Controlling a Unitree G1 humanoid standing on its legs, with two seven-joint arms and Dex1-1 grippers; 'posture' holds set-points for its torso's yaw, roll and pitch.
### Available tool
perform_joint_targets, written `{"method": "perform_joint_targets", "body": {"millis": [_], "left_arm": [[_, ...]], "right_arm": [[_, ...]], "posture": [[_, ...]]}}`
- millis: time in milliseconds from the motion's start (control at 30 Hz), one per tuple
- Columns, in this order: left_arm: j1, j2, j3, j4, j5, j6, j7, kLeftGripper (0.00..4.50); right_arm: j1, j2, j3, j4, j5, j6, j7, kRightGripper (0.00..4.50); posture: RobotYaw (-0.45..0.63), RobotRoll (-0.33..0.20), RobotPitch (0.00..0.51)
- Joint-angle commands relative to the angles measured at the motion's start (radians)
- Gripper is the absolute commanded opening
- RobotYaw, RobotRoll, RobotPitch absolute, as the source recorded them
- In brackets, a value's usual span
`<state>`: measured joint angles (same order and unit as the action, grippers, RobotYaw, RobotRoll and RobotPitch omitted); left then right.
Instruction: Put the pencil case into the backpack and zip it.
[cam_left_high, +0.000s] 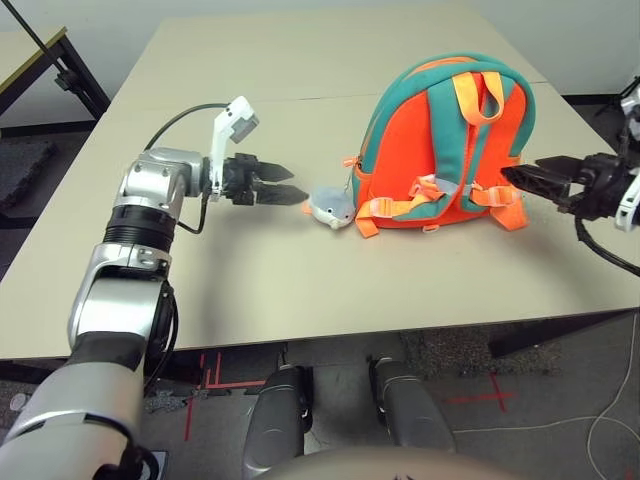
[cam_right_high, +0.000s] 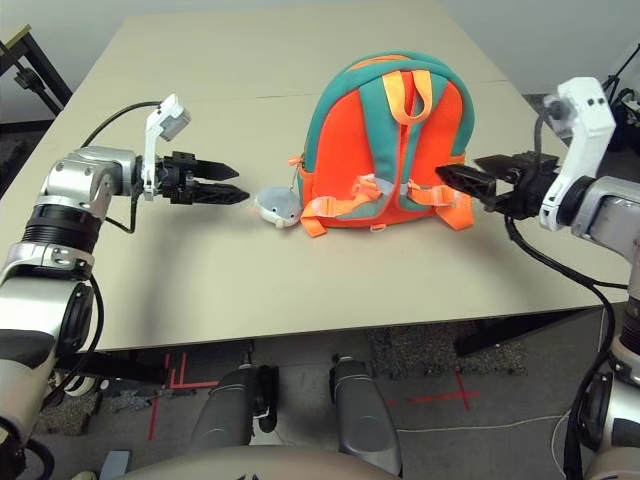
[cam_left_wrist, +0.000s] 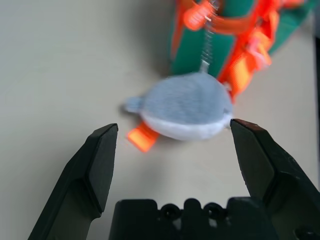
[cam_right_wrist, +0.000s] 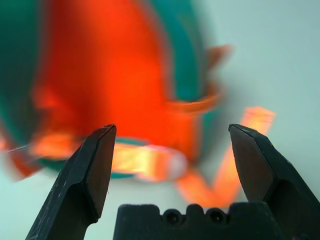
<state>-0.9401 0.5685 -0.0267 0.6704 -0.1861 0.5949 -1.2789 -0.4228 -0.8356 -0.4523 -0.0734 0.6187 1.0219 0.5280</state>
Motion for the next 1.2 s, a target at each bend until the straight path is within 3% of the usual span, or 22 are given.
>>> {"method": "perform_joint_targets", "body": {"millis": [33, 267, 533, 700, 1200], "left_arm": [[0.031, -0.009, 0.078, 0.009, -0.026, -0.061, 0.12, 4.5], [0.126, -0.038, 0.242, 0.01, -0.075, -0.219, 0.364, 4.5], [0.235, -0.07, 0.355, -0.027, -0.115, -0.339, 0.558, 4.5], [0.283, -0.078, 0.423, -0.011, -0.126, -0.434, 0.678, 4.5], [0.333, -0.051, 0.485, 0.098, -0.121, -0.609, 0.802, 4.5]], "right_arm": [[0.016, 0.043, -0.002, 0.063, -0.091, -0.153, -0.061, 4.46], [-0.005, 0.168, -0.011, 0.219, -0.215, -0.457, -0.187, 4.46], [-0.019, 0.259, -0.036, 0.349, -0.242, -0.692, -0.248, 4.46], [-0.018, 0.27, -0.048, 0.453, -0.255, -0.815, -0.249, 4.46], [-0.021, 0.283, -0.029, 0.621, -0.271, -0.985, -0.244, 4.46]], "posture": [[-0.19, 0.0, 0.118], [-0.15, 0.0, 0.13], [-0.12, 0.0, 0.147], [-0.11, 0.0, 0.156], [-0.1, 0.0, 0.163]]}}
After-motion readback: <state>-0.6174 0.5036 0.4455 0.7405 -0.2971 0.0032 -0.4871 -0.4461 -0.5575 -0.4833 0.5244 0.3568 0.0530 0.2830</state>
